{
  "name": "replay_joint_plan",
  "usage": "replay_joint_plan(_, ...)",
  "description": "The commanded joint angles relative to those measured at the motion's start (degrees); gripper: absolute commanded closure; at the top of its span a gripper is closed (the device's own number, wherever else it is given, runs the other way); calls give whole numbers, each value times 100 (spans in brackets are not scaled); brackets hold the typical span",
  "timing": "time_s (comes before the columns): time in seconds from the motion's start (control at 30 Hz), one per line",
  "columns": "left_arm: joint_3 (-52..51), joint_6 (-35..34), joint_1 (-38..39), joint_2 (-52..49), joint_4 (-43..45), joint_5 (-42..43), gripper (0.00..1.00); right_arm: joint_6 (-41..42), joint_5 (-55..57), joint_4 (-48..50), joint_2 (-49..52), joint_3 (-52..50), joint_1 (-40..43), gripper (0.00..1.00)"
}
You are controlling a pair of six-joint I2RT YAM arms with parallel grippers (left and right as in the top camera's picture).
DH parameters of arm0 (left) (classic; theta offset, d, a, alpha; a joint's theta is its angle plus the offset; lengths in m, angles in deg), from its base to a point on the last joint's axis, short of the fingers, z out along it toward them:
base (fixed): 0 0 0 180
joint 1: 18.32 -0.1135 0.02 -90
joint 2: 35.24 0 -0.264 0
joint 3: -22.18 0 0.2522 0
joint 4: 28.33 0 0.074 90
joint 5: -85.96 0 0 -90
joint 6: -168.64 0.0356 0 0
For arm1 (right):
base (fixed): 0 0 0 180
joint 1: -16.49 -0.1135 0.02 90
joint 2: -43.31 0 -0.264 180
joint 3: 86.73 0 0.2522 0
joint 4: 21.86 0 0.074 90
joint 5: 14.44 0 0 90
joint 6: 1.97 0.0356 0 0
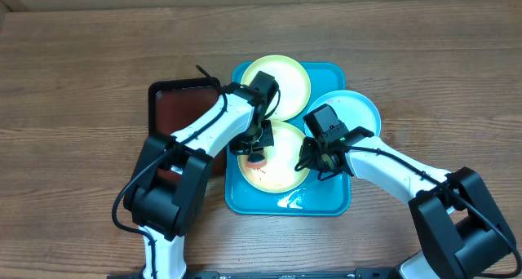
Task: Clean dirty plates on tray and stack at the side
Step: 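Lift the sponge with the left gripper onto the lower yellow plate, then scrub the lower yellow plate with the sponge while right gripper holds it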
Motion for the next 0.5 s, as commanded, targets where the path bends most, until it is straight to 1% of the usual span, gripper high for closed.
replay_joint_plan(0.0, -223, -262, -116, -63, 195, -446, 96, 131, 778, -109, 256, -208, 181, 96)
replay_joint_plan(0.07, -227, -234, -68, -127, 356, -20, 96, 133, 780, -122, 256, -208, 181, 96)
replay_joint_plan(0.23, -232, -162, 236, -579, 1027, 1558, 96, 136, 778, -122, 256, -208, 181, 96)
replay_joint_plan(0.3, -232, -153, 339, -743, 1080, 1998, 96, 133, 776, -127, 256, -208, 181, 96)
replay_joint_plan(0.37, -229, -70, 382, -793, 1073, 2223, 96, 133, 778, -142, 256, -208, 181, 96)
replay_joint_plan(0.47, -181, 83, 374, -706, 960, 2114, 96, 133, 778, -142, 256, -208, 181, 96)
